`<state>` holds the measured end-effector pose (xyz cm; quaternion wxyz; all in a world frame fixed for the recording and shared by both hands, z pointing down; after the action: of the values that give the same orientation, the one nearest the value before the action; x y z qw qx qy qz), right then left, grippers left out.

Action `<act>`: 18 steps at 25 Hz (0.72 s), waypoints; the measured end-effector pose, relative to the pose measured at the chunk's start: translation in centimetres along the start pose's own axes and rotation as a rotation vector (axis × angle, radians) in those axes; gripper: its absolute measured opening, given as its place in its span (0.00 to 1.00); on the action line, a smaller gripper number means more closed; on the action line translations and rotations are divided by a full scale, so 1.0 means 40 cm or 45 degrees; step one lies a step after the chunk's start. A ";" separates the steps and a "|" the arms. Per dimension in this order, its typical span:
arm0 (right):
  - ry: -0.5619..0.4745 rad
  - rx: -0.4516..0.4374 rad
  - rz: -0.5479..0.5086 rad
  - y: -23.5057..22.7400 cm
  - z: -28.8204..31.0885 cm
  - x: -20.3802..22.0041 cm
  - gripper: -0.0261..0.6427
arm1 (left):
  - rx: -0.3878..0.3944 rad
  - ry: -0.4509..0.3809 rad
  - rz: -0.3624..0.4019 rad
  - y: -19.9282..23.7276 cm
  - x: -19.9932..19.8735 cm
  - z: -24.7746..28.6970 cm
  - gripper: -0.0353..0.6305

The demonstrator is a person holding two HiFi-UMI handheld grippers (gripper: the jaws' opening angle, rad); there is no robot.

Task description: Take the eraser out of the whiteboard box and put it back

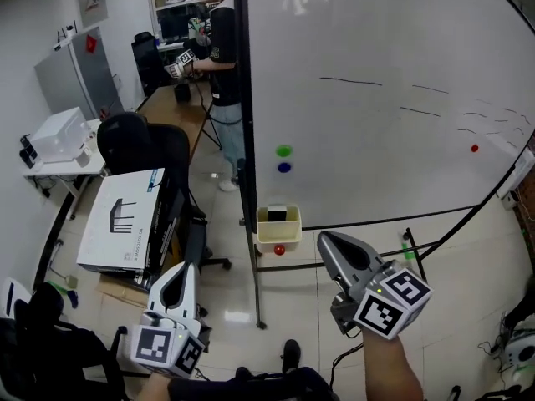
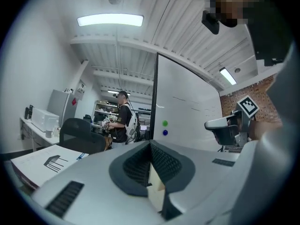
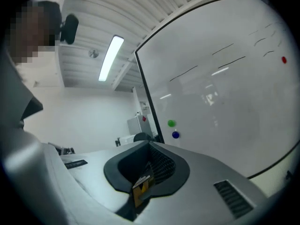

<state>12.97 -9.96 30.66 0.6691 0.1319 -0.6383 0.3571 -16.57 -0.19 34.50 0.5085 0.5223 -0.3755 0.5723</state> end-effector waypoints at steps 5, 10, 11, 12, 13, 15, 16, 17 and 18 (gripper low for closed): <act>-0.024 0.119 -0.127 0.088 -0.090 0.009 0.06 | 0.102 0.023 -0.046 0.040 0.045 -0.066 0.08; -0.094 0.234 -0.174 0.106 -0.254 -0.013 0.06 | 0.112 0.018 -0.020 -0.006 0.025 -0.151 0.08; -0.114 0.255 -0.182 0.107 -0.289 -0.011 0.06 | 0.121 0.018 -0.003 -0.025 0.020 -0.167 0.08; -0.134 0.276 -0.189 0.106 -0.323 -0.007 0.06 | 0.130 0.015 0.011 -0.046 0.015 -0.179 0.08; -0.151 0.297 -0.195 0.104 -0.357 -0.001 0.06 | 0.140 0.009 0.020 -0.071 0.010 -0.189 0.08; -0.156 0.323 -0.196 0.092 -0.422 0.013 0.06 | 0.143 0.002 0.023 -0.130 0.004 -0.205 0.08; -0.145 0.320 -0.198 0.085 -0.455 0.018 0.06 | 0.136 0.003 0.018 -0.164 0.003 -0.215 0.08; -0.134 0.310 -0.207 0.079 -0.488 0.019 0.06 | 0.129 0.002 0.020 -0.199 0.001 -0.225 0.08; -0.131 0.301 -0.222 0.072 -0.521 0.019 0.06 | 0.123 -0.001 0.033 -0.233 -0.002 -0.233 0.08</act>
<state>26.89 5.49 27.44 0.6436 0.2828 -0.6114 0.3632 -9.51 10.62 31.87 0.4750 0.5418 -0.3543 0.5960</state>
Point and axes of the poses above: the fingertips, and each gripper's own axes: z forward along the fingers, y to its left, x out of its underside, the point moved 9 cm from there along -z, backward along the fingers, and after that the axes turned 9 degrees about y, right-handed, at the moved point
